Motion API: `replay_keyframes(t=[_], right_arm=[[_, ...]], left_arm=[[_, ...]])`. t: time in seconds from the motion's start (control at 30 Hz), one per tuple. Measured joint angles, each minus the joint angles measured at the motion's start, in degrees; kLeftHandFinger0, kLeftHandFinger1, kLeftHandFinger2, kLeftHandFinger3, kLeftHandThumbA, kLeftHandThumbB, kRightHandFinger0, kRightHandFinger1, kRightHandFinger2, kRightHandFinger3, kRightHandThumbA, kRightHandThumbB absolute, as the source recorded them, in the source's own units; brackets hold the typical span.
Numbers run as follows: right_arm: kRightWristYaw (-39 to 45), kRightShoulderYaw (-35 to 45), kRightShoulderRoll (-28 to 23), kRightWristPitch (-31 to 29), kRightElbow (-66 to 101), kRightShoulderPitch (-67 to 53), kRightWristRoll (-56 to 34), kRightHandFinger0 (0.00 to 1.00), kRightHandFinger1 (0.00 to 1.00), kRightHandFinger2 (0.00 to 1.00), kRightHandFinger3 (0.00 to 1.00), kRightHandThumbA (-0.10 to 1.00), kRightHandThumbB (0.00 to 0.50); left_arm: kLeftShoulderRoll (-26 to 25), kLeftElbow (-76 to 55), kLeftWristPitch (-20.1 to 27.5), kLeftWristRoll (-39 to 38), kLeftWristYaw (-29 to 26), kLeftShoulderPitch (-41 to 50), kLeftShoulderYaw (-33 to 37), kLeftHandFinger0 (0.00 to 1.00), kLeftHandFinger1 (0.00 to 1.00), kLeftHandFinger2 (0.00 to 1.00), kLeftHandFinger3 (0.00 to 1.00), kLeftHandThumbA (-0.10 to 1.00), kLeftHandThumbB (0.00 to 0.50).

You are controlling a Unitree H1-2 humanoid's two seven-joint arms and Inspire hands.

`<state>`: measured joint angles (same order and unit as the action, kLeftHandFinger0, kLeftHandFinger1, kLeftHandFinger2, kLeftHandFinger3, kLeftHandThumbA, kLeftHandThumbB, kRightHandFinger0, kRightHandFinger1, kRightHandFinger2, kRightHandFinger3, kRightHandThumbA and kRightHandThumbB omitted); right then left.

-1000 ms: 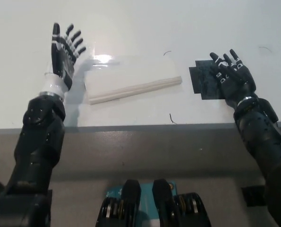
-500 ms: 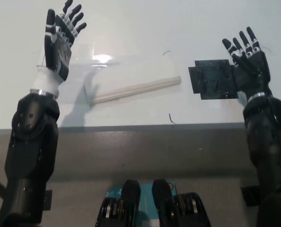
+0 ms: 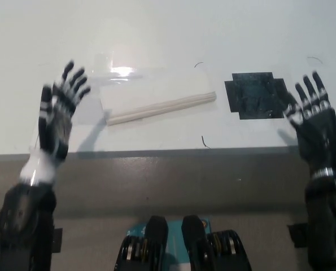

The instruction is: A stack of napkins is kept in the middle of the table close to the robot and the robot places both its hands sideways on the stack. Then it moves its hands away from each other while pressing down on the napkins to make them smooth

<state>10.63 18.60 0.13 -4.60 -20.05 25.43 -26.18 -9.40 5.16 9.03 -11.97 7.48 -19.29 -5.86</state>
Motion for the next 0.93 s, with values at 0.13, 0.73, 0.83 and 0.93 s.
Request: replay_keyframes(t=[0.13,0.73,0.83,0.93], right_arm=[[0.1,-2.3,0.4,0.4,7.7,-7.1,0.4,1.0,1.0,1.0,1.0,1.0,0.384],[3.3,-24.4,-1.2,-2.7,41.3,-39.6,8.5,1.0,1.0,1.0,1.0,1.0,0.406],[4.0,-26.8,-1.7,-4.6,39.4,-39.9,10.6,1.0,1.0,1.0,1.0,1.0,0.414],[4.2,-27.7,-2.1,-6.1,35.6,-38.8,12.1,1.0,1.0,1.0,1.0,1.0,0.43]], left_arm=[[0.0,-4.8,-0.1,0.0,0.0,7.0,0.6,1.0,1.0,1.0,1.0,1.0,0.378],[-0.5,-23.5,4.8,1.6,3.3,35.1,9.1,1.0,1.0,1.0,1.0,1.0,0.345],[-0.5,-21.5,7.7,3.3,3.6,35.4,9.8,1.0,1.0,1.0,1.0,1.0,0.353],[-0.5,-17.4,9.9,5.0,3.6,34.7,9.8,1.0,1.0,1.0,1.0,1.0,0.351]])
